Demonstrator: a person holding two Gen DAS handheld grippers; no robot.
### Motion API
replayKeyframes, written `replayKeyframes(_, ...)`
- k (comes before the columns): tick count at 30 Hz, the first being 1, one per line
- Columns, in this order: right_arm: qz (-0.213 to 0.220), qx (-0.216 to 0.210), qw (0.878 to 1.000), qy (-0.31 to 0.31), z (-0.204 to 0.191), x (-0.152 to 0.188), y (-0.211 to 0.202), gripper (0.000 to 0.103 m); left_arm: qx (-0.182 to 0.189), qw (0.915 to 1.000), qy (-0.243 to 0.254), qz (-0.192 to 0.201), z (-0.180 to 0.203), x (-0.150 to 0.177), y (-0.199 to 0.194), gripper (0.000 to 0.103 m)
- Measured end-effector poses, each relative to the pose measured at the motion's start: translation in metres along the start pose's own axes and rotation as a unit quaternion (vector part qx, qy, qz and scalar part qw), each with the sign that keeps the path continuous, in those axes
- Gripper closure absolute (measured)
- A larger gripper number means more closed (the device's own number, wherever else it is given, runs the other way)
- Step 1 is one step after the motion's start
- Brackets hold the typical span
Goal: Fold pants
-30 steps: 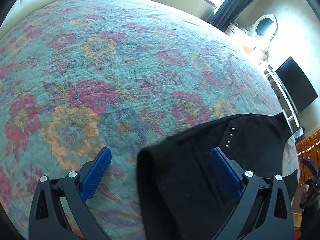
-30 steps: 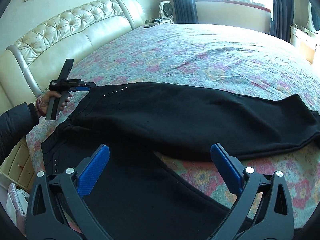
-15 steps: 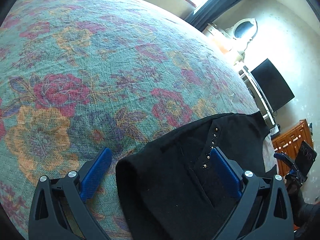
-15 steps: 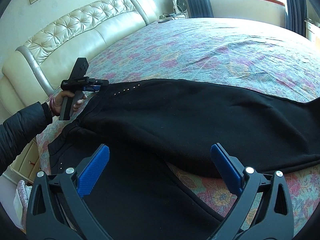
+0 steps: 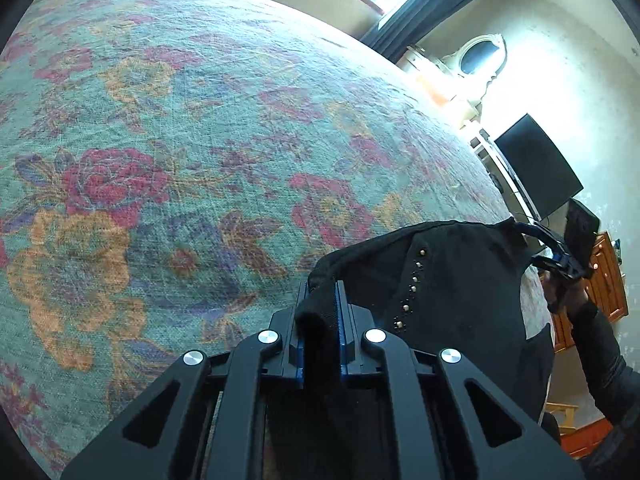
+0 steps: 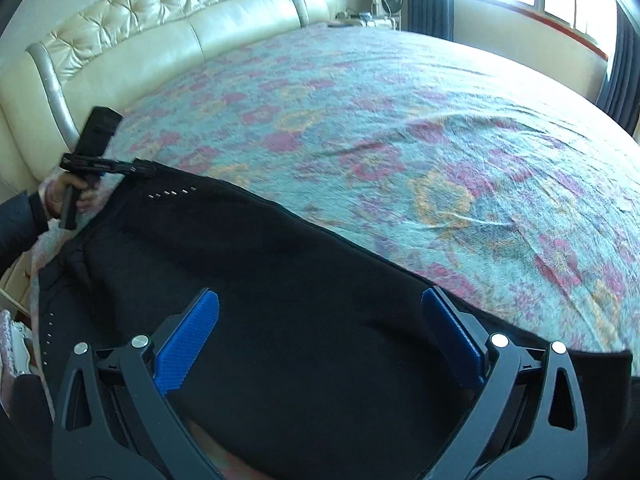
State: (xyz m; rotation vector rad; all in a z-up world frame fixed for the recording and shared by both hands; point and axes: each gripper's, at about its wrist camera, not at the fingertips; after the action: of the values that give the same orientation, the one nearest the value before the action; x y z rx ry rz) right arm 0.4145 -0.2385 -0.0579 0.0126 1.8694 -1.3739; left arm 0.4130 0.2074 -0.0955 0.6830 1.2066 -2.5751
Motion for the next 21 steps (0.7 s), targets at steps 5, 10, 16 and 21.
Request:
replayKeyframes(5,-0.080,-0.014,0.997,0.002,0.052,-0.016,0.046,0.002,0.003,0.9999,0.012,-0.011,0.007,-0.003,0.011,0.092)
replayKeyframes(10,-0.148,-0.056,0.987,0.002,0.072,-0.018,0.074,0.002,-0.008,0.9999,-0.008,-0.012,-0.004,-0.005,0.015,0.085)
replayKeyframes(16,-0.191,-0.043,0.980,-0.020,0.075,-0.009,0.076,0.052,-0.027,0.9995,0.015,-0.003,0.001,-0.003,0.019,0.065)
replayKeyframes(21,-0.189,-0.022,0.981,-0.044,0.060,-0.008,0.060,0.094,-0.071,0.9962,0.049,-0.011,0.017,-0.004,0.023,0.088)
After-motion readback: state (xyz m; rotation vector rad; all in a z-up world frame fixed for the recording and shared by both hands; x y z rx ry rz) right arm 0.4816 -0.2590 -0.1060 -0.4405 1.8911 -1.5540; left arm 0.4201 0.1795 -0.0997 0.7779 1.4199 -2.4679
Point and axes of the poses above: each gripper's, at about its wrist camera, not at the fingertips, and y roughly the way its jaws point, z to its right, x to its underside, and after that the axes turned 1 degree about -y, right-handed
